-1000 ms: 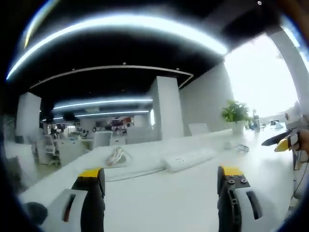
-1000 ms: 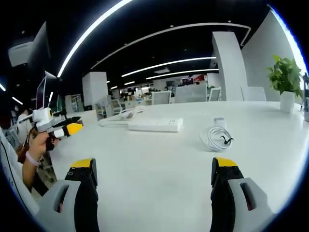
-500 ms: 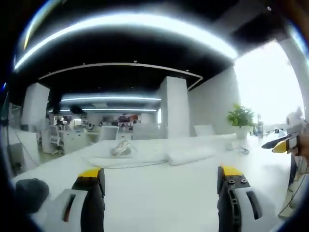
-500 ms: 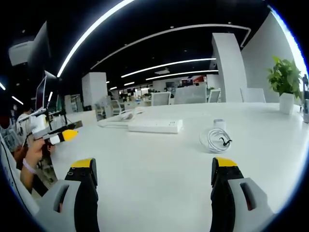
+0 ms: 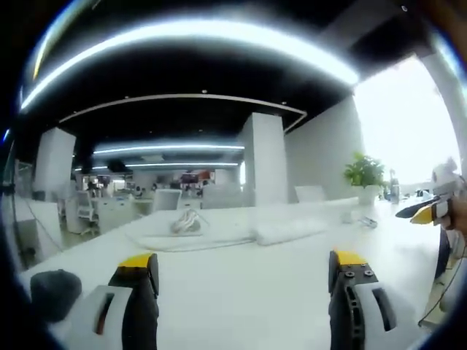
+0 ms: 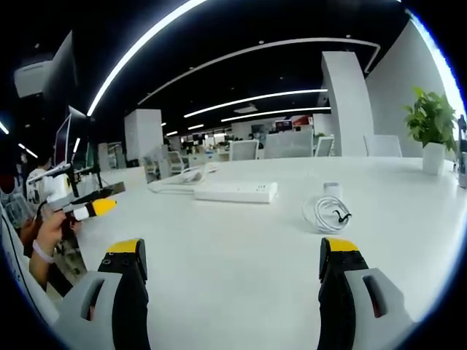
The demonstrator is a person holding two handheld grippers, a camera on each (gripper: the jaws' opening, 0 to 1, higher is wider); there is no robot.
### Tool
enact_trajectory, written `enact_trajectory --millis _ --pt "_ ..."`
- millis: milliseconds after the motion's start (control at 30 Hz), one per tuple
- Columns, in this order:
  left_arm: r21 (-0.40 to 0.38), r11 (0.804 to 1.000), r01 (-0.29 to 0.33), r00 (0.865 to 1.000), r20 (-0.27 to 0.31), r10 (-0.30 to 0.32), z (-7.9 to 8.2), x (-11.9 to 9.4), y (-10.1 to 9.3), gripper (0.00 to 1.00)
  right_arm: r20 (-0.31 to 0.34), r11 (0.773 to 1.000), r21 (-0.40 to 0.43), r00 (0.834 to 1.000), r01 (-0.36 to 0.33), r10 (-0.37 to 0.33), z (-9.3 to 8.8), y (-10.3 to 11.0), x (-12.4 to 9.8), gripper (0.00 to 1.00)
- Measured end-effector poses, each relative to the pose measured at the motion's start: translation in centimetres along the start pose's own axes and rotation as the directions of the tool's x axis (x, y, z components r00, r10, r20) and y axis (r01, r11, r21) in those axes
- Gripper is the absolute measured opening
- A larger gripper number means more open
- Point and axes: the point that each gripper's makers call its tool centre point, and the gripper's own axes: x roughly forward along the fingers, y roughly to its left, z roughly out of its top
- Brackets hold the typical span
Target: Straighten the power strip on the desk, plug the charger into it
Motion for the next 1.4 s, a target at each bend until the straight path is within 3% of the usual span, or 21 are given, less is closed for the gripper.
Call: enact_trajectory --millis 467,600,733,1200,1400 --pt "-0.006 1.0 0.005 1.0 0.002 -0.005 0.3 0.1 -0.2 0.99 0.017 1.0 -0.011 0.999 0.029 -0.029 0.4 -0.8 0.0 0.98" --pt "-0.089 0.996 0.03 0.999 0.02 -0.029 0.4 0.1 -0.5 0.99 0.034 0.999 -0.01 0.999 0.035 -0.035 0.8 -0.8 0.1 0.98" --pt "-0.092 0.995 0.03 0.999 0.021 -0.028 0.5 0.1 -0.5 0.99 0.067 0.997 -0.021 0.995 0.075 -0.074 1.6 -1.8 0.2 0.98" --pt "-0.085 0.996 0.021 1.0 0.021 -0.02 0.6 0.1 -0.4 0.99 0.088 0.987 -0.032 0.984 0.157 -0.154 2.3 -4.6 0.9 0.98" --pt "-0.086 0.996 0.02 1.0 0.02 -0.018 0.4 0.3 -0.5 0.99 0.136 0.978 -0.038 0.97 0.207 -0.2 3.7 -5.9 0.9 0.99"
